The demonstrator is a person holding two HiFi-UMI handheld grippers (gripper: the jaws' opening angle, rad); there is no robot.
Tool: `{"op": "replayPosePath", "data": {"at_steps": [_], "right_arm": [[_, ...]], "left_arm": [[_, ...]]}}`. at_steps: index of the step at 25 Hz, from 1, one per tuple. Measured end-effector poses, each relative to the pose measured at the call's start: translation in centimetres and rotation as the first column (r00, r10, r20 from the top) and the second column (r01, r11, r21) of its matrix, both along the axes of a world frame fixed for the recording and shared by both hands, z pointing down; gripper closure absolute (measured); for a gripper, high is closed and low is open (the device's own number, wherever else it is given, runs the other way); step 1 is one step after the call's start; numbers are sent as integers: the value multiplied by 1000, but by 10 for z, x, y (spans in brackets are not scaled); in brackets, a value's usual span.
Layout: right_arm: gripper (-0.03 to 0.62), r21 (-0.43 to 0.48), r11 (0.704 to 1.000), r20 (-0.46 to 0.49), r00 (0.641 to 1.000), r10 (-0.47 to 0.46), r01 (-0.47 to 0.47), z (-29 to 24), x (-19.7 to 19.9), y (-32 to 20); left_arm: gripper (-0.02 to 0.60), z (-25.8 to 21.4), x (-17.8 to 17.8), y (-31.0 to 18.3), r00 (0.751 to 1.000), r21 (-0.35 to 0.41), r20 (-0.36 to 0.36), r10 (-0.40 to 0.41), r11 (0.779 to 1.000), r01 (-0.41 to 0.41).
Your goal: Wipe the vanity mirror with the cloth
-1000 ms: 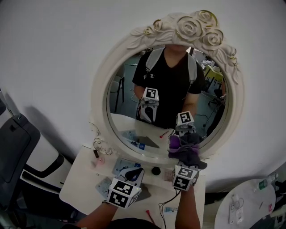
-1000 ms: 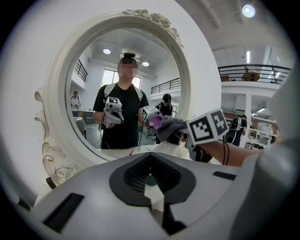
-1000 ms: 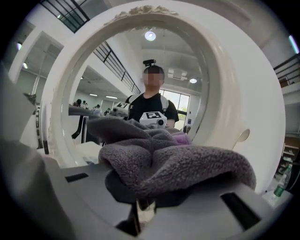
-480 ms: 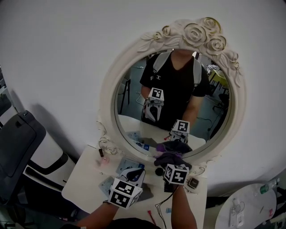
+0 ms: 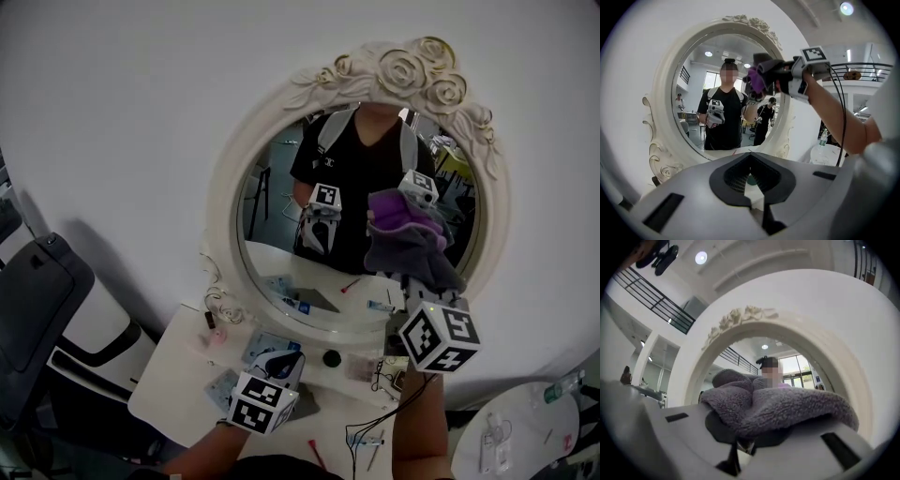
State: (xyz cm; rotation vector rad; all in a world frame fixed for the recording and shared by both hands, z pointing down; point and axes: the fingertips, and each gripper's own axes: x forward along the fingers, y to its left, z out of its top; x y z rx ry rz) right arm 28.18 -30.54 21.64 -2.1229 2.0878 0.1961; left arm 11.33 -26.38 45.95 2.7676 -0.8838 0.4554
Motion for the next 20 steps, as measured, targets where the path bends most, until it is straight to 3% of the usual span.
{"op": "replayPosePath", "data": {"at_steps": [4,8,11,15,20], "right_arm": [[566,124,992,-18,1000,-15,17,-82,5,3],[566,154,988,-67,998,5,5,-129,6,-7],[566,152,988,-77,996,41,-29,-141,7,-15],[566,222,972,-113,989,100,-73,-137,4,-17],[566,201,979,-132,989,62,-34,-113,-6,-22]], "left_arm": [[575,-1,3,3,1000,2,1,11,1000,-11],[575,1,1,2,1000,1,5,7,1000,-7],[575,3,-3,1,1000,-1,9,-1,1000,1],[575,5,-4,-3,1000,-7,13,-5,1000,5],[575,14,-3,-4,1000,-27,27,-4,1000,5]]}}
